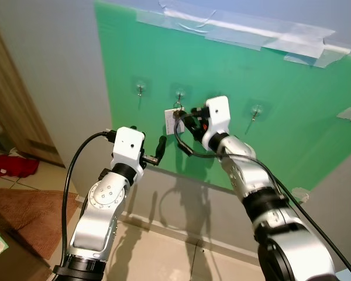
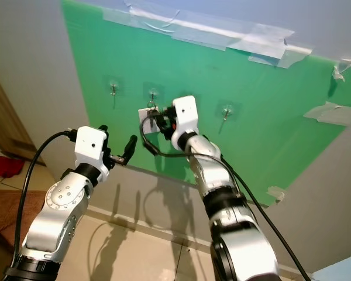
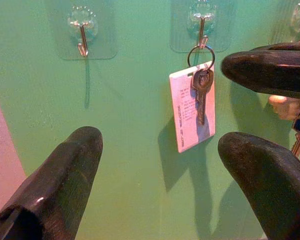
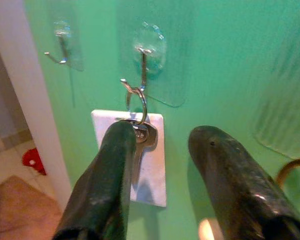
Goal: Hang keys on a hook
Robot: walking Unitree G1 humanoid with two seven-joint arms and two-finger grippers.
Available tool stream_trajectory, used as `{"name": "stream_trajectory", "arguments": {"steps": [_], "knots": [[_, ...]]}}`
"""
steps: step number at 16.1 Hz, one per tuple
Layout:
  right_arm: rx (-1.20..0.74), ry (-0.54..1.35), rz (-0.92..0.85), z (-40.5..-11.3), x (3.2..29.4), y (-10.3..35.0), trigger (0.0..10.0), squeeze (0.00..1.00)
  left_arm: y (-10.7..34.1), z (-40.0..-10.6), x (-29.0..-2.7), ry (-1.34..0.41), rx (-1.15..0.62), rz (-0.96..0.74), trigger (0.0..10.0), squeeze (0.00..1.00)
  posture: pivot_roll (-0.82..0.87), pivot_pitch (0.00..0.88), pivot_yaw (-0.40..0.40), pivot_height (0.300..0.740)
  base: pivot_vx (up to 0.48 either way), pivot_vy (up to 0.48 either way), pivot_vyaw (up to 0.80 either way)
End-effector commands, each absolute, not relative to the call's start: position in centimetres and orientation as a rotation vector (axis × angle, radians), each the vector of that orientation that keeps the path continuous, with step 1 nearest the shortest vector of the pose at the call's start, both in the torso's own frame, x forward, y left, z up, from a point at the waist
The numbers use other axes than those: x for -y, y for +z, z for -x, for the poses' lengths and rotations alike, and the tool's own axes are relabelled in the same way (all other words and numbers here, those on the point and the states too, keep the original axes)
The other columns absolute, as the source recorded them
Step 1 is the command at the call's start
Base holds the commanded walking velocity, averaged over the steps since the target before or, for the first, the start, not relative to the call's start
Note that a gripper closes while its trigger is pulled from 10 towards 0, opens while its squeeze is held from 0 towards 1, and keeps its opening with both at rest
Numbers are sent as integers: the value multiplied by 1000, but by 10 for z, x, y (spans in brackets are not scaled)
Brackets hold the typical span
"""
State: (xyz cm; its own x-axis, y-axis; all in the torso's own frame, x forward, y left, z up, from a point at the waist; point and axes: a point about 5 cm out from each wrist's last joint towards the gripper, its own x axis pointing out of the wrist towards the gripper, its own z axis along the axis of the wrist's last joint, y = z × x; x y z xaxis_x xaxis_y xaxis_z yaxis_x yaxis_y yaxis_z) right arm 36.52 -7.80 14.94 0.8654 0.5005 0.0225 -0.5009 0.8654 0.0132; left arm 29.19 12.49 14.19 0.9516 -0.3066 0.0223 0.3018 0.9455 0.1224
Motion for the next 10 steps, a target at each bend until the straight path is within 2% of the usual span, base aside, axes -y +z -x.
{"name": "stream_trajectory", "arguments": {"steps": [1, 5, 7, 10], "knots": [[34, 512, 9, -361, 84, 148, 10000, 1000, 146, -291, -124, -310, 53, -110, 10000, 0, 68, 0, -92, 740, 0, 0, 0], [28, 477, 13, -349, 92, 136, 10000, 1000, 143, -291, -126, -298, 47, -123, 10000, 0, 56, 0, -94, 740, 0, 0, 0], [53, 451, 78, -336, 97, 130, 10000, 1000, 137, -291, -131, -264, 33, -151, 10000, 0, 53, 0, -94, 740, 0, 0, 0], [42, 428, 54, -325, 106, 124, 10000, 1000, 132, -292, -137, -228, 19, -156, 10000, 0, 44, 0, -91, 740, 0, 0, 0]]}}
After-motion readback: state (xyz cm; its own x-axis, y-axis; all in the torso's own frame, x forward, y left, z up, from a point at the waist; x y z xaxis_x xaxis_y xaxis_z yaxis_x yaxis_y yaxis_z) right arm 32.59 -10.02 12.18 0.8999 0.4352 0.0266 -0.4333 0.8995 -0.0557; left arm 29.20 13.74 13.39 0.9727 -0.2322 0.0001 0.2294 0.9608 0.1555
